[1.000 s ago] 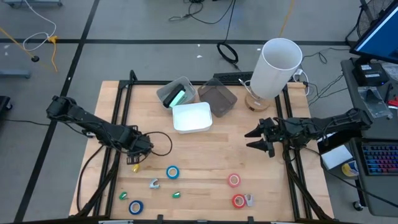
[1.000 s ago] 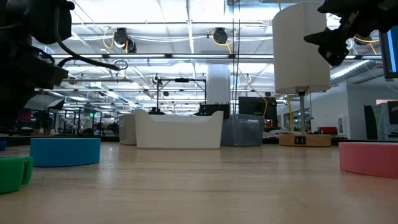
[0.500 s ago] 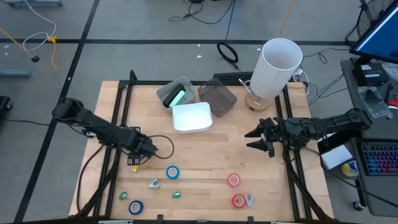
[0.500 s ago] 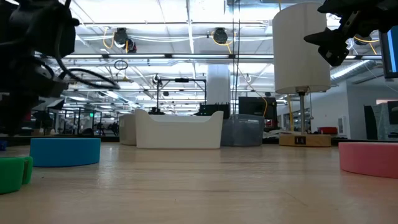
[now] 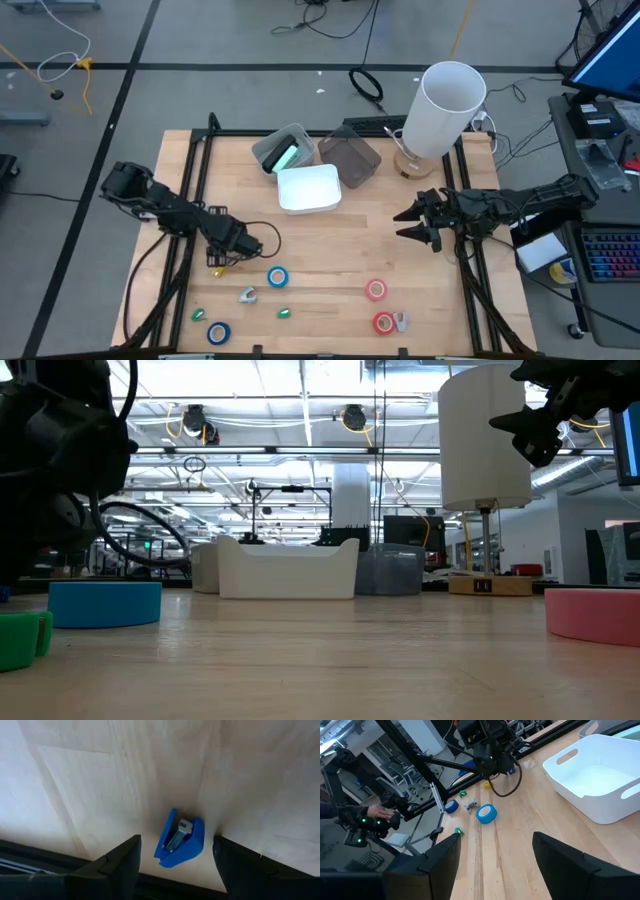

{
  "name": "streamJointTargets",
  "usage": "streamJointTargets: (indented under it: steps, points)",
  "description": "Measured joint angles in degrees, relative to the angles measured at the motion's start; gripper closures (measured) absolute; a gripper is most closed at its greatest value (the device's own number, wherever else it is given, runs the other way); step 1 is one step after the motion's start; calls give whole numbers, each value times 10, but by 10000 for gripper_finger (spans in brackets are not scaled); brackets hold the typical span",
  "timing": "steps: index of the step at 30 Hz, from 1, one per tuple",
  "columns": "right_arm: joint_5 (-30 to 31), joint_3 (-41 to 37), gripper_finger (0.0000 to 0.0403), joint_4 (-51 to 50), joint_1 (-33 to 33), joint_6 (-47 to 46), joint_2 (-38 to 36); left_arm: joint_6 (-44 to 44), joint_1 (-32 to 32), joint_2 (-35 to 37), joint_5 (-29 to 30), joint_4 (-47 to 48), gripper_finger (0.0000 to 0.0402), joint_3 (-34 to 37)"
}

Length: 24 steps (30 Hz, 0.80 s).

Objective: Pick and place Stapler, Stapler remover, tape
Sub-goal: Put the small blue stapler into the gray bin

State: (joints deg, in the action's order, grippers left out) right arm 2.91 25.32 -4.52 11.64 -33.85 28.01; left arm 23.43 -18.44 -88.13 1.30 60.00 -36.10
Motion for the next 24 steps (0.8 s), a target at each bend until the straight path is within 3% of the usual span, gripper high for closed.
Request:
streamJointTargets:
  steps: [6,18,24]
  points:
    - [0,0,159,0,0,0,0,-36,0,-5,0,-4,161,0]
    - [0,0,160,0,0,-13,0,-53,-1,-5,-13,-15,287,0]
    - [0,0,160,0,0,-13,0,-54,-1,-7,-19,-9,326,-14]
